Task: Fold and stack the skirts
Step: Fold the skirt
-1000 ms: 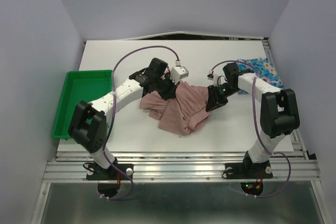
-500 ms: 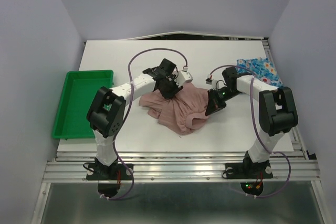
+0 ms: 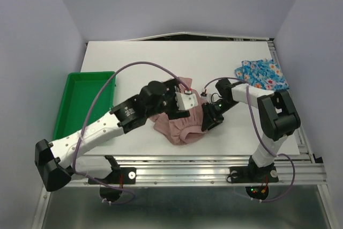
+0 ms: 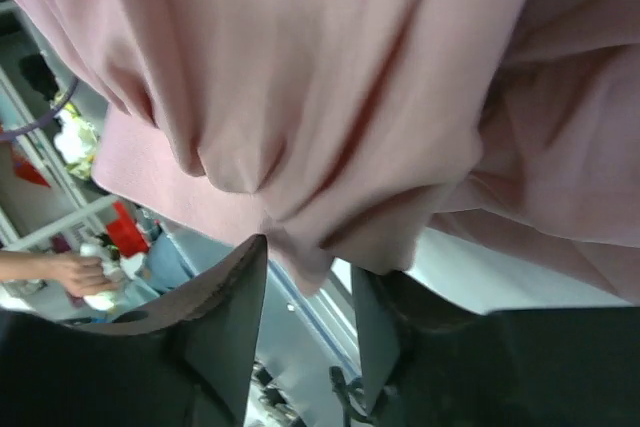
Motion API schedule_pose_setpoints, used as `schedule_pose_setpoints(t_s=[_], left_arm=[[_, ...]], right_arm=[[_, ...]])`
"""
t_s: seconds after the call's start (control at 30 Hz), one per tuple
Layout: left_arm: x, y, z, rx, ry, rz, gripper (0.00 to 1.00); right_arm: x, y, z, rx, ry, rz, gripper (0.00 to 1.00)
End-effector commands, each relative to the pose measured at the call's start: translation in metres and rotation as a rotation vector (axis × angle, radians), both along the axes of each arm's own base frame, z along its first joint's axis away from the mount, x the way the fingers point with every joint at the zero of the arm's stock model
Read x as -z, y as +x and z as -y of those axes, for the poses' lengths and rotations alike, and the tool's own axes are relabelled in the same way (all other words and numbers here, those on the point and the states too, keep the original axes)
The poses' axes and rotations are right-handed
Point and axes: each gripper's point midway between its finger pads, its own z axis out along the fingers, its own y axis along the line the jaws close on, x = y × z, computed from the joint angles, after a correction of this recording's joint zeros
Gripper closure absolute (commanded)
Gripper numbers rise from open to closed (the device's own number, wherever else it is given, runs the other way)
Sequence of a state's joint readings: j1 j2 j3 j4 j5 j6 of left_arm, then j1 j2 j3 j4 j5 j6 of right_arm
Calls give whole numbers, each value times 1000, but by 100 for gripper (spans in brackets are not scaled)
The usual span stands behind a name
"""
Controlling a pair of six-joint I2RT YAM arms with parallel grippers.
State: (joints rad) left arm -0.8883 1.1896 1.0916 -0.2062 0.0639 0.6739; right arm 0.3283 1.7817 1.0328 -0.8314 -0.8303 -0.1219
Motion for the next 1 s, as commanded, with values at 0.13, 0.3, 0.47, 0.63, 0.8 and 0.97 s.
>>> schedule_pose_setpoints(t_s=[0.13, 0.3, 0.47, 0.63, 0.8, 0.97], left_arm=[[112, -90, 10, 129, 282, 22, 1], [130, -105, 22, 116, 308, 59, 1], [158, -131, 45, 129, 357, 49, 1], [184, -122, 53, 56, 445, 84, 2], [202, -107, 54, -6, 522, 149, 2], [225, -93, 42, -74, 579, 121, 6]], right_arm=[[-55, 39, 19, 105, 35, 81, 30], [-78, 88, 62, 141, -77, 245, 30], [-100, 126, 34, 174, 86, 317, 34], [-105, 151, 4, 162, 200, 321, 38], [-110, 152, -38, 72, 273, 343, 39], [-96, 133, -73, -15, 305, 341, 39]])
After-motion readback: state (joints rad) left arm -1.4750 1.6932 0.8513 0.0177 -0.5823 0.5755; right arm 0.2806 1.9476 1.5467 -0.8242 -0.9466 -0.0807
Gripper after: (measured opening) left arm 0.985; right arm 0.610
